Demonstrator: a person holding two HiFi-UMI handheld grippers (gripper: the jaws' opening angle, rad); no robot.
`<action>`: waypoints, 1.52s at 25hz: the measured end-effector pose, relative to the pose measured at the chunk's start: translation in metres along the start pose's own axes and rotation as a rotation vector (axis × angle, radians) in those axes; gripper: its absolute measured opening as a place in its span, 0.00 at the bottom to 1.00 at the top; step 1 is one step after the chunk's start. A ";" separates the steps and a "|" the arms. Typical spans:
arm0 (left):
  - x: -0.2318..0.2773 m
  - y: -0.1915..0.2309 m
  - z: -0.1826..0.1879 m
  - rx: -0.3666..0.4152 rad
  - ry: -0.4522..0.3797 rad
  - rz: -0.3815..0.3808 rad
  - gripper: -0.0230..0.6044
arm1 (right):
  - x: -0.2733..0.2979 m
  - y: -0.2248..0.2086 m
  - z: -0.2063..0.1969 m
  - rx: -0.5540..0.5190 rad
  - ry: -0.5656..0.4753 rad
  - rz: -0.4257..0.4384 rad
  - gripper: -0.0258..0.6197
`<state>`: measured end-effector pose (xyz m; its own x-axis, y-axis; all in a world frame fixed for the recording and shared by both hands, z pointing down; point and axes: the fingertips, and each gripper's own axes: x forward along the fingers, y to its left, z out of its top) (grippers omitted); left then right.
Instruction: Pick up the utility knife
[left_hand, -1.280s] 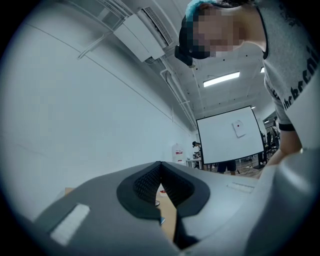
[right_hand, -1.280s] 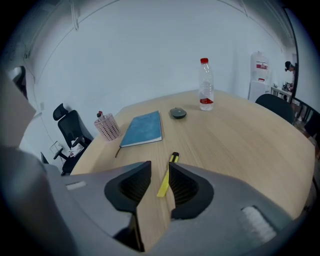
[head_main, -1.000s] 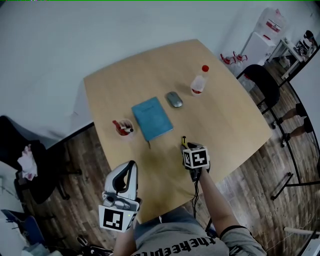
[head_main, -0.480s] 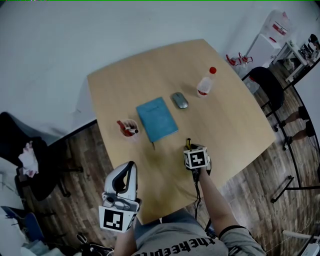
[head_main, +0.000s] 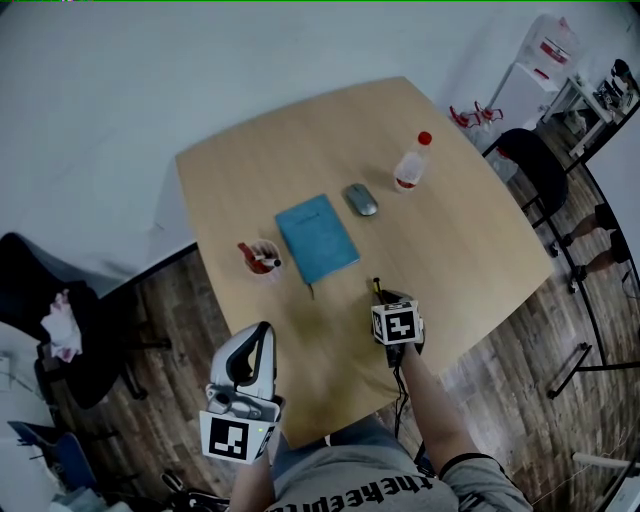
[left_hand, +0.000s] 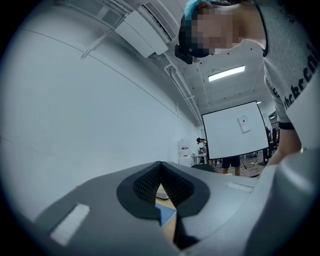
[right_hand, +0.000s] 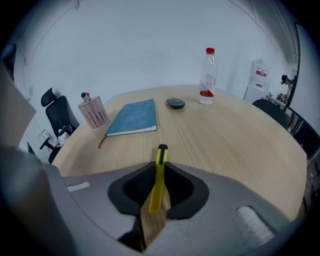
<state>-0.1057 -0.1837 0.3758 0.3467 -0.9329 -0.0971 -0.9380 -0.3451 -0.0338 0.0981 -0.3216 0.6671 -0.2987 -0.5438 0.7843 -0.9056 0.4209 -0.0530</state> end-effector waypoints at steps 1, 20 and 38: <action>0.000 0.000 0.000 0.001 0.000 -0.004 0.03 | -0.004 0.003 0.001 0.007 -0.016 0.008 0.13; -0.006 -0.018 -0.001 0.009 0.021 -0.141 0.03 | -0.111 0.051 0.018 0.044 -0.313 0.044 0.13; -0.011 -0.033 -0.004 -0.001 0.046 -0.234 0.03 | -0.215 0.074 0.024 0.057 -0.538 -0.025 0.13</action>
<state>-0.0786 -0.1622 0.3818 0.5547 -0.8310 -0.0417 -0.8319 -0.5528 -0.0490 0.0880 -0.1911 0.4791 -0.3751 -0.8547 0.3589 -0.9250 0.3707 -0.0838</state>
